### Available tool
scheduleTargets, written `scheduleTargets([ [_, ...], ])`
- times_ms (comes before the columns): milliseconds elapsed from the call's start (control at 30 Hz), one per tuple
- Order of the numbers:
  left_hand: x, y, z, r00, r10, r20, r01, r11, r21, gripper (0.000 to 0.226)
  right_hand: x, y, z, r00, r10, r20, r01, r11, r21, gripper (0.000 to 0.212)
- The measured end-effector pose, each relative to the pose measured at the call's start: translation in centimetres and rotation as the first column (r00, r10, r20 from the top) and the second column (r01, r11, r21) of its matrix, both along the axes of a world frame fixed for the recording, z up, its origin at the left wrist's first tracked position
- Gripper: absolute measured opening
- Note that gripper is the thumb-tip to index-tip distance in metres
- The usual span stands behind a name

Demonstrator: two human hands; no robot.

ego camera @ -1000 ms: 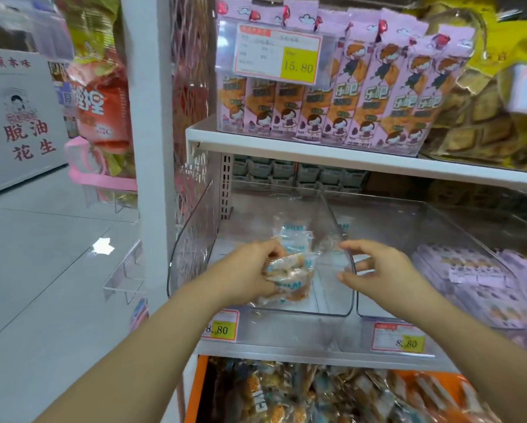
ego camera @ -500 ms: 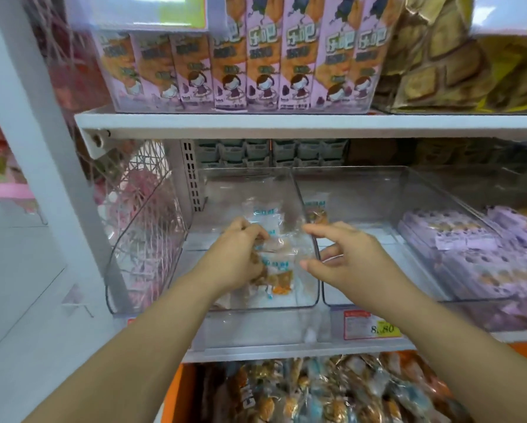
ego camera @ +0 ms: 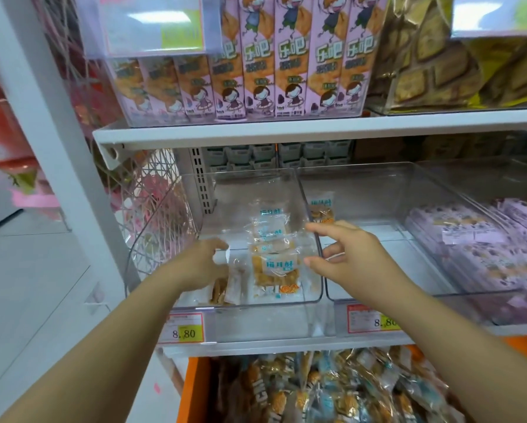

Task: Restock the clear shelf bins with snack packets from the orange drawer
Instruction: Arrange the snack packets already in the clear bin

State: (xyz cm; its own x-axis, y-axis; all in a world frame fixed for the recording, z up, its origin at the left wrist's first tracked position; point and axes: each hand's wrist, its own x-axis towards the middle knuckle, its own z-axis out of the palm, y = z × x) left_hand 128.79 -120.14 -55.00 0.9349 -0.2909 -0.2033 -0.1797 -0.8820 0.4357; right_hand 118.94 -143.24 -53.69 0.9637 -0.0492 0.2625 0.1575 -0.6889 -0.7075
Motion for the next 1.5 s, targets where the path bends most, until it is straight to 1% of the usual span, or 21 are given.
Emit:
scheduleTargets([
  [67, -0.4, 0.1, -0.4, 0.990, -0.070, -0.120, 0.093, 0.975, 0.200, 0.067, -0.1, 0.1, 0.0, 1.000, -0.001, -0.003, 0.001, 1.000, 0.005, 0.052],
  [133, -0.7, -0.2, -0.7, 0.980, -0.087, -0.179, 0.134, 0.952, 0.275, 0.074, -0.1, 0.1, 0.2, 1.000, 0.000, -0.002, 0.000, 1.000, -0.002, 0.052],
  [333, -0.9, 0.1, 0.2, 0.998, -0.010, -0.065, 0.025, 0.972, 0.235, 0.067, -0.2, 0.0, 0.5, 1.000, 0.016, -0.027, -0.017, 0.999, -0.038, 0.054],
  [433, -2.7, 0.4, 3.2, 0.998, 0.003, 0.058, -0.005, 0.999, 0.032, 0.044, -0.5, 0.1, 0.9, 0.999, -0.001, -0.035, -0.004, 0.990, -0.143, 0.054],
  [467, -3.5, 0.6, 4.3, 0.997, 0.026, 0.073, -0.022, 0.998, -0.067, 0.047, -0.7, 0.3, 1.2, 1.000, -0.012, 0.003, 0.012, 0.977, -0.212, 0.053],
  [500, -4.2, 0.8, 5.1, 0.997, 0.059, 0.039, -0.050, 0.979, -0.198, 0.053, -1.1, 0.8, 1.5, 0.998, -0.005, 0.061, 0.021, 0.963, -0.269, 0.051],
  [533, -4.9, 1.2, 5.8, 0.995, 0.081, -0.066, -0.099, 0.927, -0.361, 0.059, -1.4, 1.4, 2.0, 0.992, 0.033, 0.121, 0.005, 0.953, -0.303, 0.049],
  [567, -6.0, 1.3, 6.6, 0.977, 0.061, -0.205, -0.161, 0.841, -0.517, 0.062, -1.8, 2.0, 2.5, 0.982, 0.098, 0.159, -0.044, 0.948, -0.315, 0.049],
  [600, -7.0, 1.4, 7.1, 0.944, -0.007, -0.330, -0.212, 0.755, -0.621, 0.063, -2.2, 2.6, 3.0, 0.972, 0.171, 0.164, -0.114, 0.944, -0.308, 0.052],
  [633, -7.8, 1.5, 7.4, 0.911, -0.077, -0.405, -0.246, 0.687, -0.684, 0.060, -2.5, 3.2, 3.5, 0.963, 0.232, 0.139, -0.186, 0.941, -0.283, 0.056],
  [733, -9.7, 1.6, 7.5, 0.846, -0.226, -0.483, -0.280, 0.583, -0.762, 0.043, -3.2, 4.3, 5.0, 0.948, 0.319, 0.013, -0.315, 0.939, -0.139, 0.067],
  [867, -10.6, 1.6, 7.3, 0.811, -0.242, -0.533, -0.357, 0.516, -0.779, 0.054, -3.4, 4.5, 6.2, 0.959, 0.283, -0.008, -0.283, 0.959, -0.012, 0.046],
  [933, -10.9, 1.7, 7.3, 0.837, -0.213, -0.505, -0.345, 0.511, -0.787, 0.058, -3.4, 4.1, 6.5, 0.974, 0.225, -0.010, -0.225, 0.974, -0.016, 0.043],
  [1000, -11.2, 1.6, 7.3, 0.914, -0.126, -0.385, -0.264, 0.537, -0.802, 0.060, -3.4, 3.7, 6.7, 0.987, 0.158, 0.005, -0.157, 0.986, -0.059, 0.043],
  [1067, -11.3, 1.5, 7.1, 0.995, 0.014, -0.101, -0.087, 0.634, -0.768, 0.063, -3.5, 3.7, 7.1, 0.992, 0.121, 0.045, -0.113, 0.982, -0.154, 0.048],
  [1133, -11.3, 1.3, 7.0, 0.979, 0.034, 0.199, 0.113, 0.726, -0.679, 0.063, -3.7, 4.2, 7.7, 0.986, 0.133, 0.096, -0.105, 0.962, -0.252, 0.053],
  [1200, -11.1, 0.8, 6.6, 0.953, -0.036, 0.301, 0.219, 0.767, -0.603, 0.058, -3.8, 4.8, 8.2, 0.974, 0.184, 0.135, -0.132, 0.937, -0.325, 0.059],
  [1300, -10.4, 0.5, 5.5, 0.929, 0.018, 0.370, 0.205, 0.809, -0.552, 0.041, -3.5, 5.3, 8.4, 0.954, 0.238, 0.183, -0.175, 0.937, -0.303, 0.066],
  [1400, -9.7, 0.2, 4.3, 0.964, 0.104, 0.244, 0.099, 0.714, -0.693, 0.030, -2.9, 4.6, 7.2, 0.968, 0.173, 0.179, -0.150, 0.979, -0.139, 0.069],
  [1467, -9.5, -0.3, 3.5, 0.989, 0.067, 0.130, 0.051, 0.671, -0.740, 0.029, -2.7, 3.9, 6.2, 0.983, 0.150, 0.110, -0.142, 0.987, -0.080, 0.051],
  [1500, -9.4, -0.5, 3.1, 0.993, 0.038, 0.111, 0.055, 0.691, -0.721, 0.032, -2.6, 3.6, 5.7, 0.984, 0.151, 0.092, -0.141, 0.984, -0.105, 0.040],
])
